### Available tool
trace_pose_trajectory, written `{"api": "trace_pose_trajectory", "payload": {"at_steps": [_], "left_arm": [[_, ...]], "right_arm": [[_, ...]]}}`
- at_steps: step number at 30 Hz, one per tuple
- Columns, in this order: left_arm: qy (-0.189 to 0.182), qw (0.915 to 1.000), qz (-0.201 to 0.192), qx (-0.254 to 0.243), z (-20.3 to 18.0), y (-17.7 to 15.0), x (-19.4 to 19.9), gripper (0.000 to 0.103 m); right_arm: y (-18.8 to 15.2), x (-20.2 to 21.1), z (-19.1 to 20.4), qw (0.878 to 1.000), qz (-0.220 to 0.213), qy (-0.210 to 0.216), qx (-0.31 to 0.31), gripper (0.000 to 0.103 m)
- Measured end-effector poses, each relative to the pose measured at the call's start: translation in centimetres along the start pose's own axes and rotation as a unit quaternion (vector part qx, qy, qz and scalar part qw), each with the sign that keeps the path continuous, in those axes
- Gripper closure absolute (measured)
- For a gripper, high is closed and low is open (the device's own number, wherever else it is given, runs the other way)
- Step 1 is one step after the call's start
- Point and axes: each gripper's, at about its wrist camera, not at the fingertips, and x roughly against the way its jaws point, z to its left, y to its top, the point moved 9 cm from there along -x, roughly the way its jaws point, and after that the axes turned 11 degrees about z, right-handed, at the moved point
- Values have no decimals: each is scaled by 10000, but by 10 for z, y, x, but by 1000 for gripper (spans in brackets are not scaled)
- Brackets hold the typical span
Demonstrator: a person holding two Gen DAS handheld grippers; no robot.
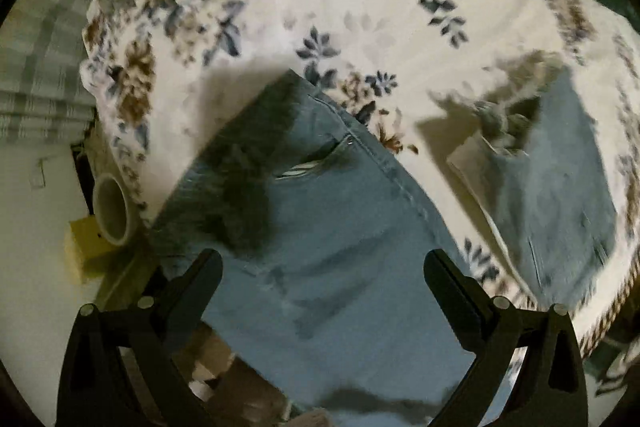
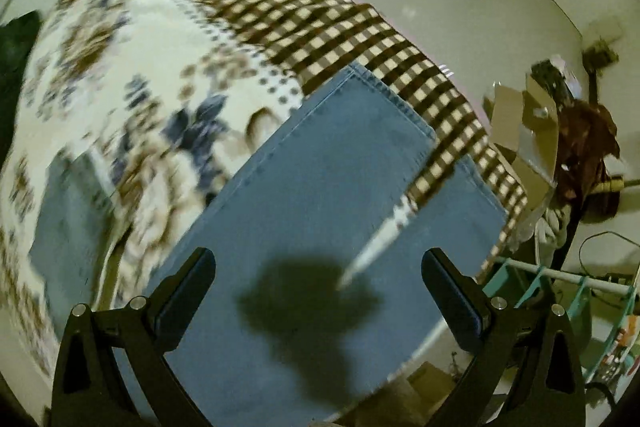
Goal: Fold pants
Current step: 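Grasp the waistband with the left tool while the right tool grasps the leg hems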
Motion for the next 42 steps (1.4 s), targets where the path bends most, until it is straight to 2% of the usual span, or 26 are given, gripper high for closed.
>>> {"api": "trace_pose_trajectory", "payload": {"at_steps": [6,9,14,17,19,20,22,25,26,27,28,29,30,34,39,42], "left_arm": [[130,9990,231,356,-27,45,-50,0],[161,9979,337,531,-36,67,-72,0],[483,9949,375,798,-28,100,-102,0],[536,9939,337,904,-18,111,-114,6],[515,9948,313,818,-15,117,-125,36],[520,9957,293,710,-16,120,-129,44],[573,9969,140,525,-16,120,-130,70],[254,9982,-42,537,-9,119,-124,83],[40,9983,-156,566,-4,119,-120,83],[-118,9981,-206,573,-1,118,-117,84],[-283,9977,-257,551,4,116,-112,86],[-396,9974,-304,518,7,115,-108,87],[-530,9969,-340,474,12,113,-103,89],[-1019,9930,-451,385,33,103,-83,91],[-1588,9850,-651,203,71,85,-51,91],[-1907,9783,-798,101,71,53,-26,91]], "right_arm": [[64,-73,12,9983,361,-250,-373,0],[78,-92,12,9970,477,-271,-538,0],[103,-123,18,9936,682,-300,-844,0],[113,-138,27,9925,780,-323,-890,0],[117,-148,32,9919,854,-386,-858,0],[118,-154,35,9914,922,-388,-848,0],[119,-160,39,9907,985,-345,-872,3],[120,-160,42,9919,926,-320,-807,17],[120,-158,41,9926,902,-341,-735,30],[118,-158,38,9931,891,-346,-674,47],[116,-156,34,9936,886,-349,-612,59],[114,-153,33,9938,889,-327,-582,82],[111,-150,32,9939,894,-286,-585,93],[101,-125,23,9967,640,-32,-500,97],[79,-73,6,9980,276,514,-260,98],[59,-39,-15,9956,69,924,-163,98]]}}
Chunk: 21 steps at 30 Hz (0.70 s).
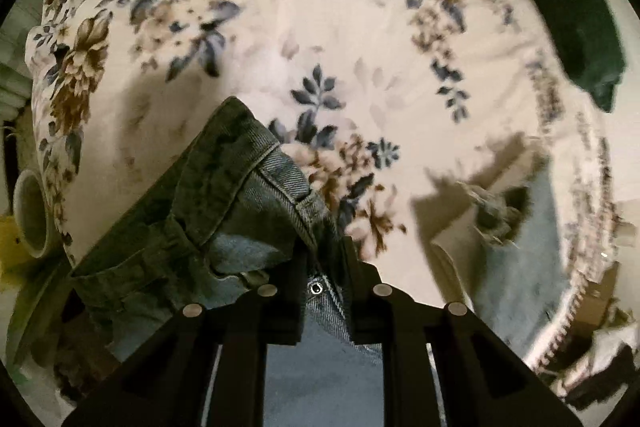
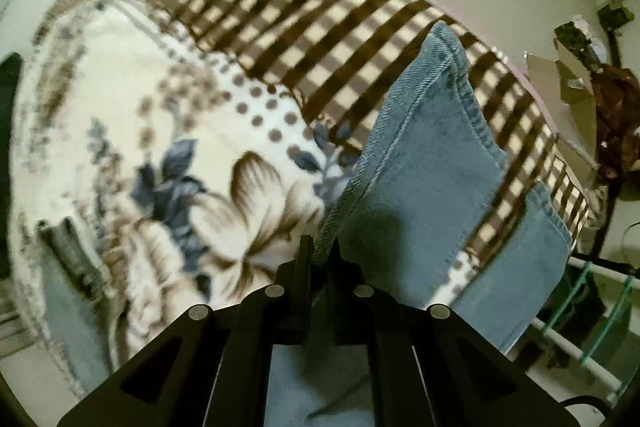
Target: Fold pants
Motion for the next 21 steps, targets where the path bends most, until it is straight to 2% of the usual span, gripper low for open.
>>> {"api": "trace_pose_trajectory", "payload": {"at_steps": [2,5,8,14,18,21], "left_arm": [[-329,9993,-136,-131,5,-22,18,91],[-616,9974,-203,-322,24,-46,38,91],[-692,9960,-216,-518,55,-69,46,91],[-178,9963,-64,-843,140,-107,6,91],[167,9973,112,-701,197,-128,-36,91],[268,9980,243,-520,224,-138,-62,91]], "right_arm": [[-13,25,-10,9993,-184,313,81,98],[-34,59,-42,9955,-468,819,113,98],[-67,71,-84,9919,-664,1076,121,98],[-121,27,-184,9935,-470,1018,-191,98],[-141,-21,-233,9956,-181,844,-359,98],[-148,-55,-261,9963,-56,763,-393,98]]}}
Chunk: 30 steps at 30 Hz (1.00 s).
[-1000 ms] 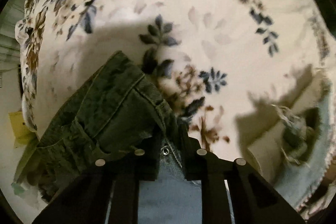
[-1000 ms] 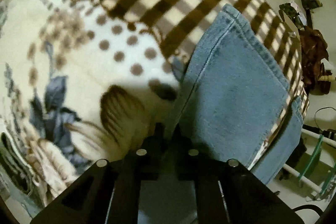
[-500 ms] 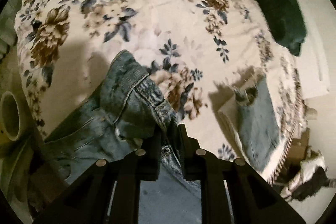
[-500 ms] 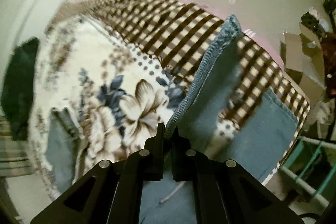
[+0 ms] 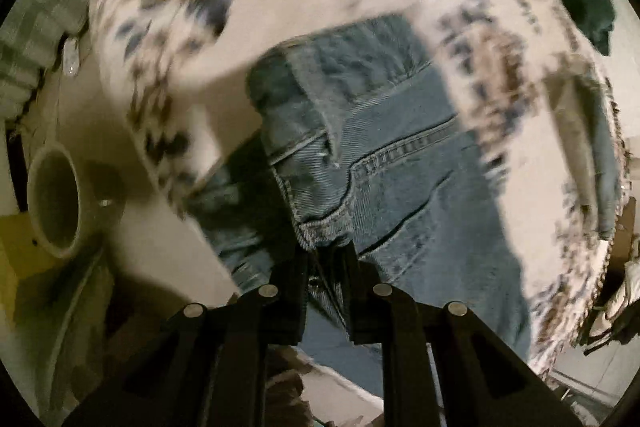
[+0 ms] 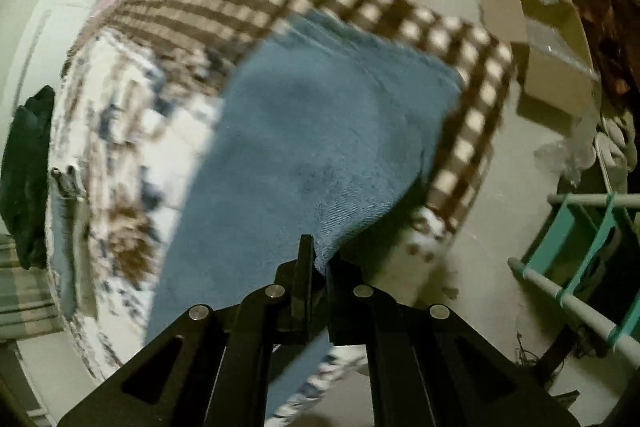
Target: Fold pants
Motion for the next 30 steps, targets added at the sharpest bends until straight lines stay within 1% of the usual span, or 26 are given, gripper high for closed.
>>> {"api": "trace_pose_trajectory", "payload": {"at_steps": [2,4,7,8,10,11,12,14,15,17,18,19,21,23,24,25,27,28,29,30], "left_arm": [[57,9999,32,108,14,-7,-16,91],[6,9999,-5,158,20,-11,-23,91],[-51,9999,-90,75,18,-15,-20,90],[-48,9999,-111,17,16,-17,-17,90],[31,9999,-132,-62,16,-21,-11,87],[61,9998,-132,-101,15,-23,-7,87],[102,9997,-137,-147,11,-26,-1,86],[228,9991,-275,-248,3,-34,18,84],[238,9986,-372,-297,0,-38,27,84],[385,9949,-817,-446,-13,-46,55,77],[352,9935,-957,-509,-20,-49,64,67],[307,9919,-1086,-579,-27,-53,73,54],[222,9899,-1217,-694,-43,-59,83,34],[107,9882,-1239,-895,-74,-66,79,33],[81,9865,-1208,-1102,-94,-76,73,33],[85,9852,-1195,-1227,-104,-82,67,33],[28,9811,-1097,-1596,-139,-107,49,33],[26,9797,-1028,-1721,-151,-113,42,33],[24,9780,-976,-1846,-162,-122,34,33],[12,9755,-934,-1991,-175,-134,27,33]], "right_arm": [[1,-13,-11,9998,50,-124,138,98],[2,-22,-19,9993,105,-236,255,98],[4,-25,-25,9991,151,-175,353,98],[3,-28,-27,9986,191,-221,451,98],[2,-33,-25,9961,317,-426,709,94],[1,-35,-25,9940,436,-562,831,80],[1,-35,-29,9924,570,-631,889,61],[3,-26,-31,9937,595,-427,844,41],[8,-15,-36,9953,495,-333,768,40],[19,6,-45,9976,255,-199,617,40],[27,18,-49,9985,97,-101,531,40],[36,28,-53,9990,-31,-17,441,40],[55,39,-55,9992,-156,188,314,40],[80,39,-55,9988,-97,463,99,40],[93,32,-57,9981,16,618,-64,40],[102,24,-56,9973,173,685,-213,40],[108,-3,-62,9955,622,557,-438,40],[108,-13,-63,9944,788,510,-482,40],[107,-19,-60,9943,834,511,-430,49],[107,-19,-55,9959,754,419,-269,74]]}}
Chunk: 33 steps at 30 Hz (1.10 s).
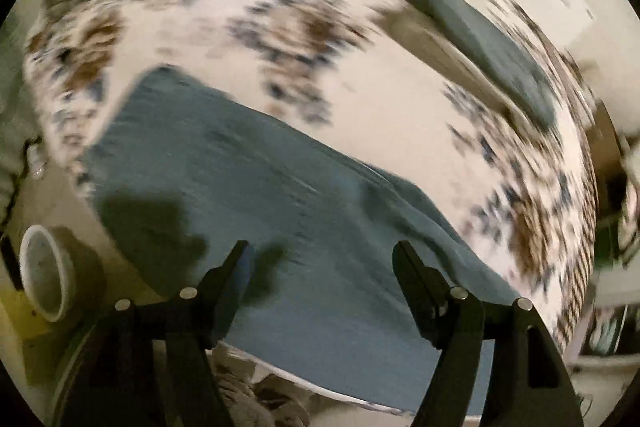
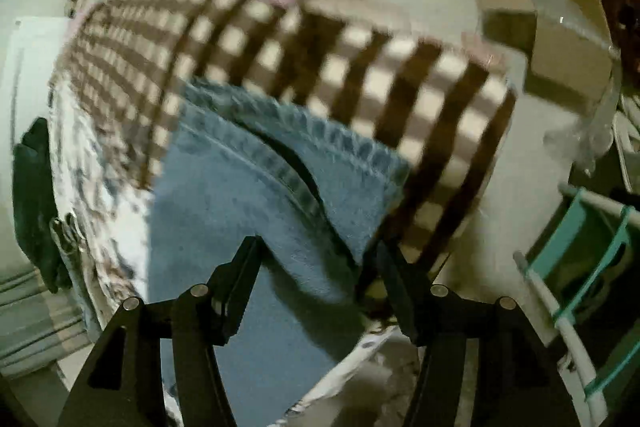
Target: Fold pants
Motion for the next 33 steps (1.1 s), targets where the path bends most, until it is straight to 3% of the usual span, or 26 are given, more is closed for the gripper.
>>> {"api": "trace_pose_trajectory", "payload": {"at_steps": [2,3,5,7,9,10,11,14,17,20,24,28,32,33], "left_arm": [[-45,9992,109,-387,-36,-17,-15,33],[-42,9982,156,-582,-55,-26,-22,33],[-61,9962,241,-831,-77,-38,-32,33],[-90,9938,381,-1038,-98,-55,-41,33],[-131,9909,588,-1205,-118,-73,-53,33],[-148,9899,647,-1252,-123,-78,-56,33],[-180,9885,718,-1322,-131,-86,-59,33],[-227,9855,813,-1474,-146,-99,-64,33],[-260,9829,947,-1557,-154,-109,-70,33],[-244,9822,1041,-1543,-156,-114,-76,33],[-211,9824,1130,-1472,-153,-116,-80,33],[-190,9828,1123,-1454,-152,-114,-82,33],[-203,9839,1103,-1389,-152,-111,-82,33],[-219,9843,1102,-1359,-152,-110,-82,33]], "right_arm": [[-3,10,14,9983,-347,-268,391,85],[-10,17,31,9950,-571,-305,757,86],[-31,21,61,9845,-627,-355,1598,85],[-67,3,96,9582,-33,-341,2841,79],[-84,-14,100,9389,465,-607,3357,57],[-84,-16,96,9389,512,-641,3343,51],[-76,-15,88,9468,501,-572,3127,44],[-46,-4,59,9781,441,73,2033,42],[-22,12,27,9906,180,757,1124,42],[-12,12,10,9918,121,1103,640,42],[-15,-3,16,9926,153,1052,592,42],[-21,15,33,9897,-332,1110,844,42],[5,24,12,9903,-618,1247,-34,46],[12,24,5,9894,-672,1264,-246,57]]}}
